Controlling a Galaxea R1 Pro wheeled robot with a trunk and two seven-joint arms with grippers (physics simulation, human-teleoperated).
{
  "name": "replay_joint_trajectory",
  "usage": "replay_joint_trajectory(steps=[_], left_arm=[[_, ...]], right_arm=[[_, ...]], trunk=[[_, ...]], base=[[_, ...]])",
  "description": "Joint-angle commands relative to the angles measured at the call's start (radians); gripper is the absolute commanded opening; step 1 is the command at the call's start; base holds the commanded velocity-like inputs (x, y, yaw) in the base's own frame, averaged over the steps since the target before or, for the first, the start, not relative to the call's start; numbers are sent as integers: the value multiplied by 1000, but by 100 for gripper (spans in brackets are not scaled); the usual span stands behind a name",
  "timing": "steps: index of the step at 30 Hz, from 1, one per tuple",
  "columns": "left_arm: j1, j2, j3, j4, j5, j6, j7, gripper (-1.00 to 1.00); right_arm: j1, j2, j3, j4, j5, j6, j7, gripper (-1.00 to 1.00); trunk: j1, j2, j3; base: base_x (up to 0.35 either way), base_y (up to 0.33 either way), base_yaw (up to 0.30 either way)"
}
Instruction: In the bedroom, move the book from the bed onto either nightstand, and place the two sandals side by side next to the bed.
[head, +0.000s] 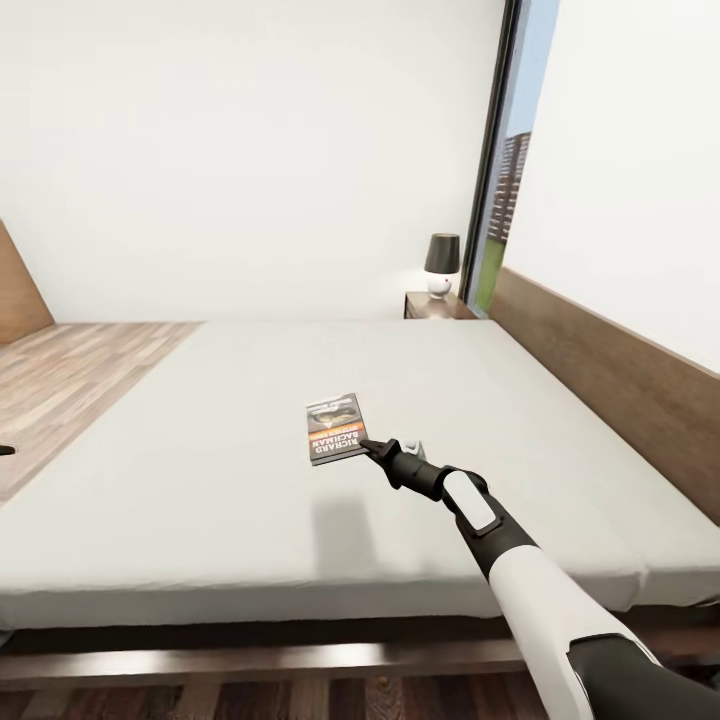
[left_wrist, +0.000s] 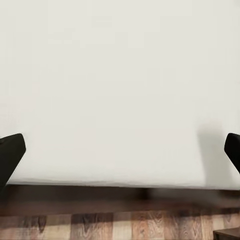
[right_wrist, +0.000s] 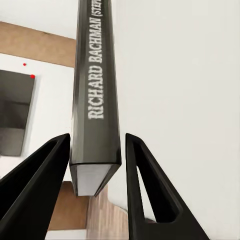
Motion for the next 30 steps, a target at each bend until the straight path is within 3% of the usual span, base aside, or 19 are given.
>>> replay_joint_trajectory(steps=[1,30], left_arm=[[-1,0,0,-1,-6,7,-5,100],[-1,-36,0,1,-6,9,8,100]], right_arm=[[-1,0,0,0,-7,4,2,-100],[-1,0,1,0,-7,4,4,-100]], trunk=[[0,0,-1],[0,0,-1]], base=[[0,0,198],[0,0,198]])
